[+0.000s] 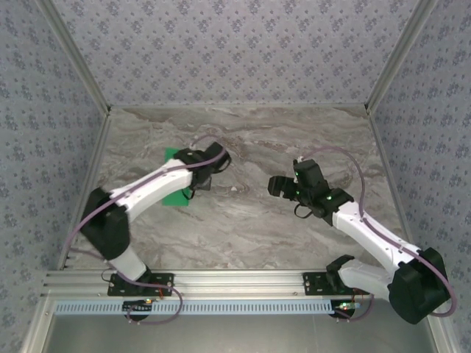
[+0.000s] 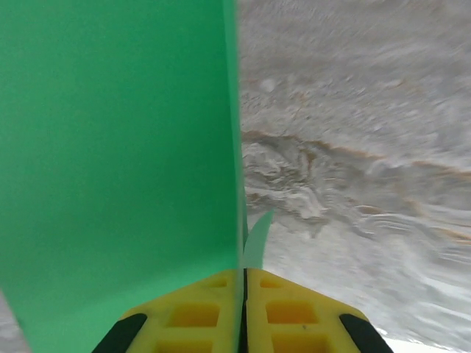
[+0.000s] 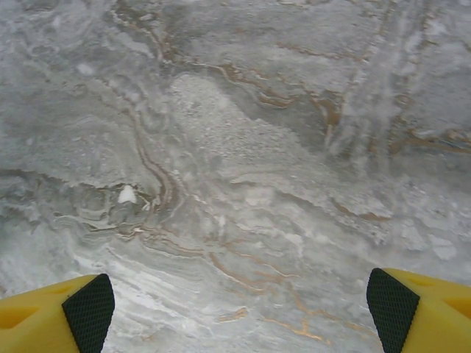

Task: Fold a paper plane with a square sheet of paper (pick it up from the middle)
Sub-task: Turn over the paper at the center of the table.

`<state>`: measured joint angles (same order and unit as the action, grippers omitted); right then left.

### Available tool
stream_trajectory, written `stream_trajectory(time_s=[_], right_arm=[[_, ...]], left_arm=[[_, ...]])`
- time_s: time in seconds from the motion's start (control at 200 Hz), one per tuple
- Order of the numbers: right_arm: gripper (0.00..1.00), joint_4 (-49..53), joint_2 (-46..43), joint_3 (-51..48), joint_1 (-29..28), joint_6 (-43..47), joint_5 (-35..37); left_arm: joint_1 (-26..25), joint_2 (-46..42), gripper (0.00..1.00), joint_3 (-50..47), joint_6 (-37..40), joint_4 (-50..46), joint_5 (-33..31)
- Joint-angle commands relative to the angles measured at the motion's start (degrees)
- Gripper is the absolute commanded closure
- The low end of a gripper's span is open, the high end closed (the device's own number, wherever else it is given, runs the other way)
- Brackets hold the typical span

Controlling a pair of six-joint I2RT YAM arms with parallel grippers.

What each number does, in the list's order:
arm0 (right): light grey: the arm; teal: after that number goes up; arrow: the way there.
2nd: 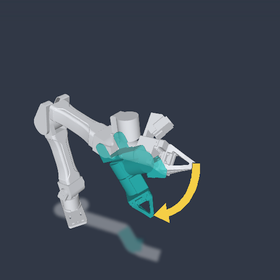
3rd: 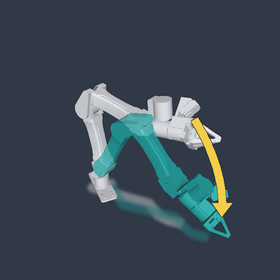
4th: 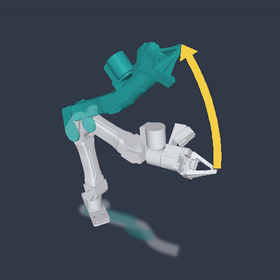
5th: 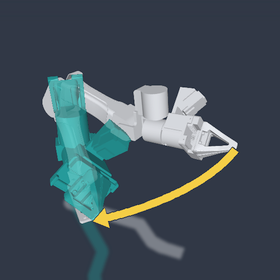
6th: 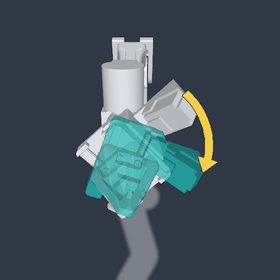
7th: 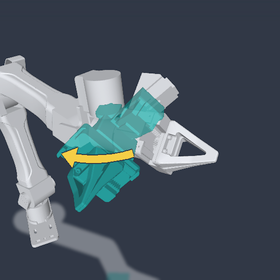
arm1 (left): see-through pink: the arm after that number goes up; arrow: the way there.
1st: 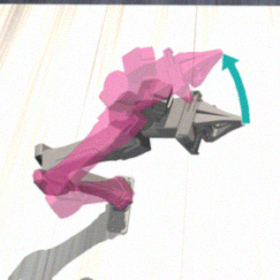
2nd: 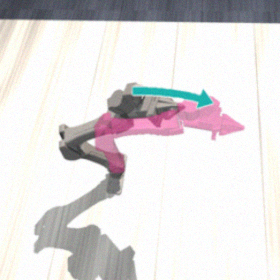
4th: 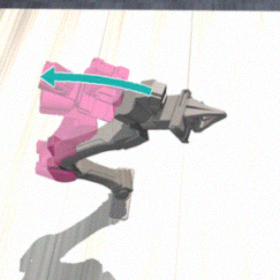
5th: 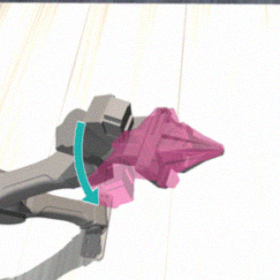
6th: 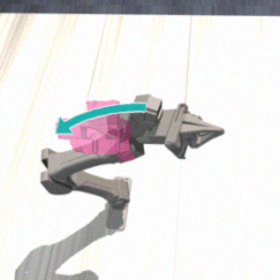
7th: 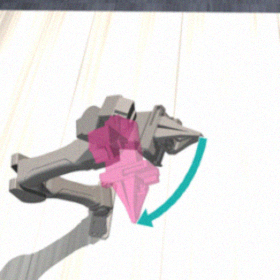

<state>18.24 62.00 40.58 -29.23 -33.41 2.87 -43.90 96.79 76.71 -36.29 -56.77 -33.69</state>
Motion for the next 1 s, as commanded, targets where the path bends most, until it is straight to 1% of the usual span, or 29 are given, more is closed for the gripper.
stream_trajectory(time_s=[0.0, 0.125, 0.23, 0.3, 0.385, 0.485, 0.51, 0.535, 0.615, 0.73, 0.864, 0.934, 0.994], right_arm=[[0.07, 2.5, -1.6, -0.9, 1.0, -2.2, 3.2], [0.07, 3.6, -1.9, -1.0, 1.9, -2.2, 3.4], [0.07, 4.4, -2.1, -1.0, 2.6, -2.2, 3.3], [0.07, 4.8, -2.3, -1.1, 3.0, -2.2, 3.2], [0.07, 5.0, -2.4, -1.4, 3.5, -2.2, 3.0], [0.07, 4.8, -2.4, -1.6, 4.1, -2.2, 2.5], [0.07, 4.7, -2.5, -1.6, 4.2, -2.2, 2.4], [0.07, 4.6, -2.5, -1.7, 4.4, -3.6, 2.2], [0.07, 4.3, -2.4, -1.9, 4.9, -4.1, 1.5], [0.07, 3.9, -2.3, -2.1, 5.8, -4.8, 0.6], [0.07, 3.1, -1.8, -2.0, 6.8, -5.0, -0.8], [0.07, 3.0, -0.9, -1.4, 7.1, -4.9, -1.3], [0.08, 2.9, 0.1, -0.8, 7.2, -4.5, -2.2]], left_arm=[[-3.0, 8.4, 0.91, 4.3, -1.4, -7.0, -10.2], [-5.8, 18.1, 0.91, 9.0, -1.9, -6.4, -10.1], [-7.6, 23.4, 0.9, 12.3, -1.8, -5.6, -8.6], [-8.3, 25.1, 0.89, 13.6, -1.7, -5.0, -7.4], [-8.7, 25.6, 0.86, 13.8, -1.0, -2.8, -4.3], [-8.7, 25.5, 0.78, 13.6, 0.0, -0.1, 0.3], [-8.7, 25.5, 0.76, 13.5, 0.2, 0.3, 0.6], [-8.7, 25.4, 0.74, 13.5, 0.4, 0.9, 2.3], [-8.7, 24.8, 0.64, 13.7, 1.1, 2.2, 5.3], [-8.8, 20.9, 0.54, 13.5, 2.9, 6.0, 12.2], [-8.4, 14.2, 0.42, 10.8, 5.4, 13.9, 24.5], [-7.5, 10.4, 0.39, 8.5, 5.4, 17.5, 30.4], [-5.9, 6.4, 0.36, 4.8, 4.6, 23.3, 36.1]])
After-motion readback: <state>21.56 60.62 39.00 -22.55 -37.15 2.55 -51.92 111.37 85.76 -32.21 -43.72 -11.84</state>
